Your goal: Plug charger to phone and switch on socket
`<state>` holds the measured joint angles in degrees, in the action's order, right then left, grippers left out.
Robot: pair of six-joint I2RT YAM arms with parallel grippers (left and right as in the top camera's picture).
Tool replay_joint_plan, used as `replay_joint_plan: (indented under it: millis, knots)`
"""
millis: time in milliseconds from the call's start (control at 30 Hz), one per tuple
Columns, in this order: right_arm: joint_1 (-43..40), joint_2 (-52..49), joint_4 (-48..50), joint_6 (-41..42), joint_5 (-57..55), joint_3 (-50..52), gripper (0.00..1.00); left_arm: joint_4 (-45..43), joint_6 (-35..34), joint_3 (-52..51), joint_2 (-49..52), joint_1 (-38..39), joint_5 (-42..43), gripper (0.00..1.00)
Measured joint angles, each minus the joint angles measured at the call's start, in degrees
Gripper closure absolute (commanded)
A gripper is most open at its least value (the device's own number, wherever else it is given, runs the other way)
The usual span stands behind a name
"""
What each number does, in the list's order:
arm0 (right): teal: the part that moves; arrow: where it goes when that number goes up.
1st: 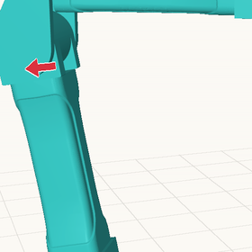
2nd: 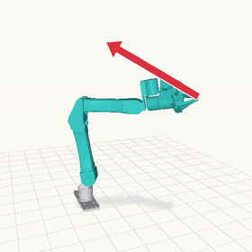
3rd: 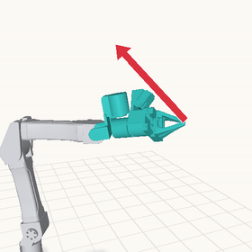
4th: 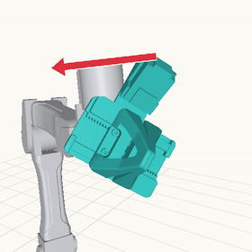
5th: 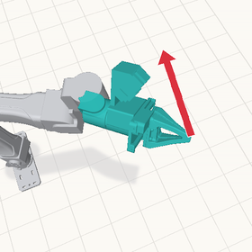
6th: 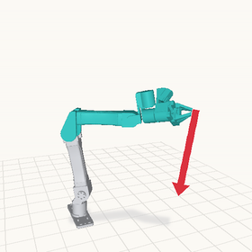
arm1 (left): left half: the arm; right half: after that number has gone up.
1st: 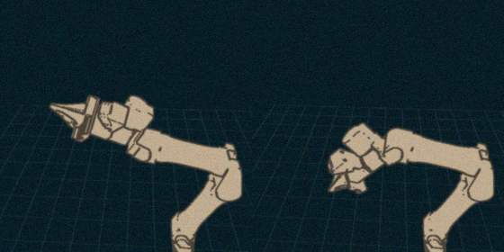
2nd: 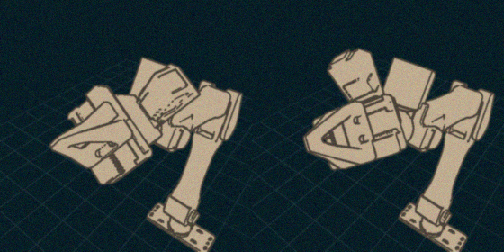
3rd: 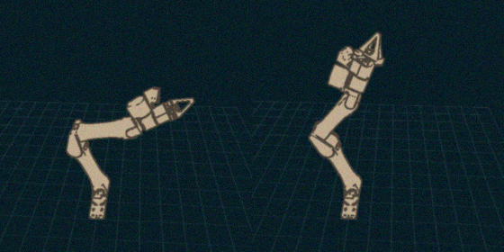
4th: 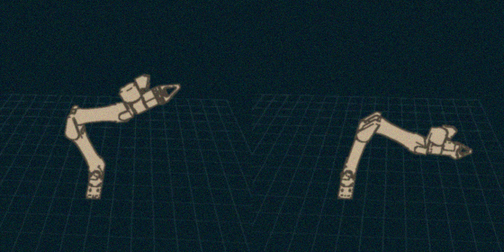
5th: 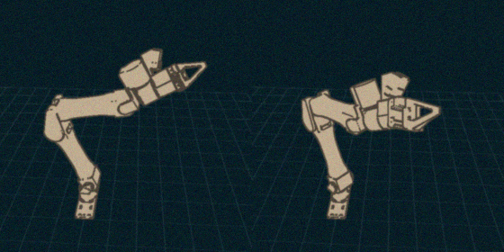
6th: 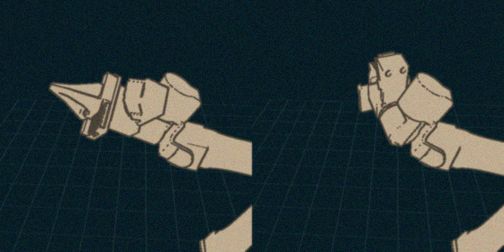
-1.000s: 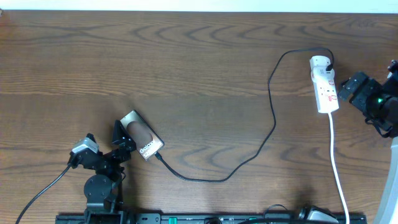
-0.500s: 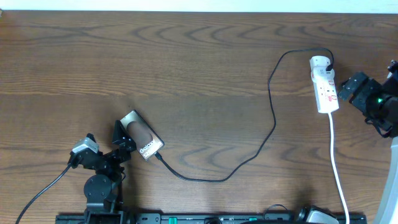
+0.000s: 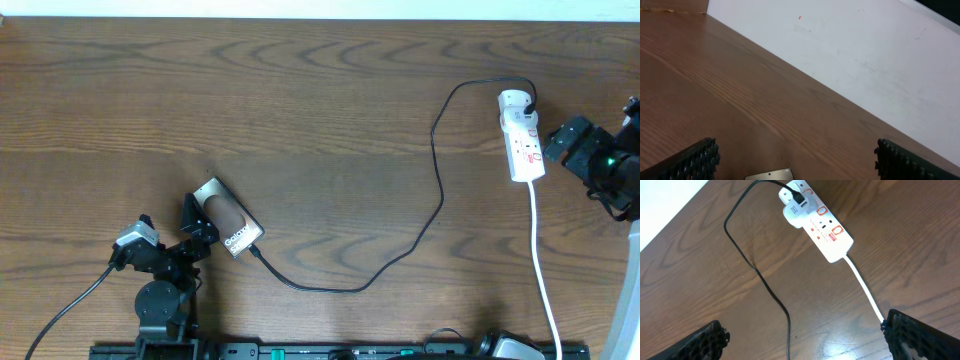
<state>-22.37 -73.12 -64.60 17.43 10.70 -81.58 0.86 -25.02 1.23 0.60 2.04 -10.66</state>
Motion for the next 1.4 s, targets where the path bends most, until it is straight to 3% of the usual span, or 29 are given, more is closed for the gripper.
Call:
replay_joint_plan:
  millis: [167,300,467,733,933,1100,1400]
  knots:
    - [0.0,0.0,0.6,0.0,-0.9,0.0,0.01,0.0,0.0,0.0,0.0,0.0,0.0,0.02]
    - [0.8,2.2,8.3,0.4,-1.5,3.2,0.01,0.0,0.0,0.0,0.0,0.0,0.0,0.02]
    - [6.0,12.4,28.2,0.9,-1.8,15.7,0.01,0.2,0.0,0.2,0.0,0.0,0.0,0.02]
    - [15.4,36.1,66.5,1.0,-1.6,45.5,0.01,0.3,0.0,0.2,0.0,0.0,0.0,0.02]
    - [17.5,49.4,85.2,1.0,-1.6,65.5,0.01,0.3,0.0,0.2,0.0,0.0,0.0,0.02]
    - [17.6,58.3,89.2,1.0,-2.1,77.6,0.01,0.3,0.0,0.2,0.0,0.0,0.0,0.02]
    - [17.7,68.4,72.8,1.0,-4.8,81.2,0.01,0.3,0.0,0.2,0.0,0.0,0.0,0.02]
